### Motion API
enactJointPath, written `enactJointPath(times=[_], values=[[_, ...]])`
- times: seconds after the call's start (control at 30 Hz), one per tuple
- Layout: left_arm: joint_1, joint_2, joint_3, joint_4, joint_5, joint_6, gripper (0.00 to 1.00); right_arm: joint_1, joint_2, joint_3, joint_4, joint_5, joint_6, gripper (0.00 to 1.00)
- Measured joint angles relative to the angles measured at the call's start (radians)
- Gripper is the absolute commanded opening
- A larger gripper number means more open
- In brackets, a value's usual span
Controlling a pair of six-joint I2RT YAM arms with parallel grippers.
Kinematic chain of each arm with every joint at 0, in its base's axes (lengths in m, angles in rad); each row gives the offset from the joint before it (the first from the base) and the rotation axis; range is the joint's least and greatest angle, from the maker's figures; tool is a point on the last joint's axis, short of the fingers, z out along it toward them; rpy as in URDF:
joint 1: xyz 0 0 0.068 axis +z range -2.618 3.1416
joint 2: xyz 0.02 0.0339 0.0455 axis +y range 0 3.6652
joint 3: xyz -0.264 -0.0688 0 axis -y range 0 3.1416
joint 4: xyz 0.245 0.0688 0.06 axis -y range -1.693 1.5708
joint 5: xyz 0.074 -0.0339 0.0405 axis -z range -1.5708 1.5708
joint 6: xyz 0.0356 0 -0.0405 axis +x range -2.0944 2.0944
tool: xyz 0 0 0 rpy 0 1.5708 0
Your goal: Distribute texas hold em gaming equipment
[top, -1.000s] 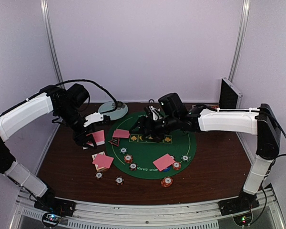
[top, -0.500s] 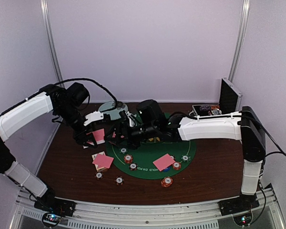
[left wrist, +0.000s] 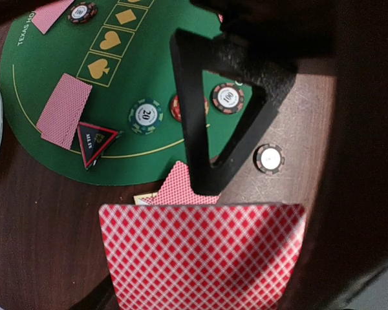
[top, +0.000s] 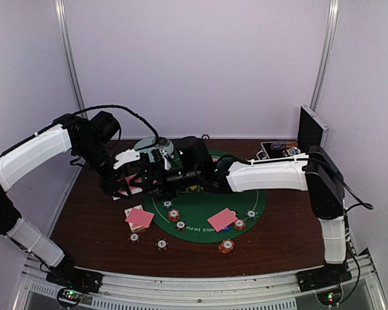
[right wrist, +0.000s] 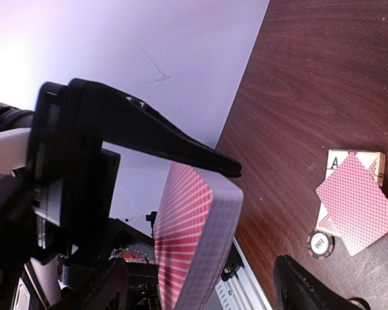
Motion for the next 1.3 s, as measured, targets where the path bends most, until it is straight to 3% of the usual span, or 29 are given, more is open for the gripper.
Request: enactJointPath(times=[0.23,0.43,0.83,1.3], values=[[0.001,0.000,0.000,0.001,0.002,-0.001,0.00,0.007,0.079,0.033,0.050,-0.027,0.070,0.76],[0.001,0.000,0.000,0.001,0.005,0.000,0.00,0.007,0.113,0.050,0.106,-0.029,0.129,0.68],[-0.001,0.000,-0.005,0.002,0.005,0.009,0.00,-0.009,0.078,-0.009,0.141,-0.025,0.154,0.56],[-0.001,0.000,-0.007,-0.002,0.005,0.014,0.00,-0.031,-0.026,-0.121,0.151,-0.023,0.141,0.27]])
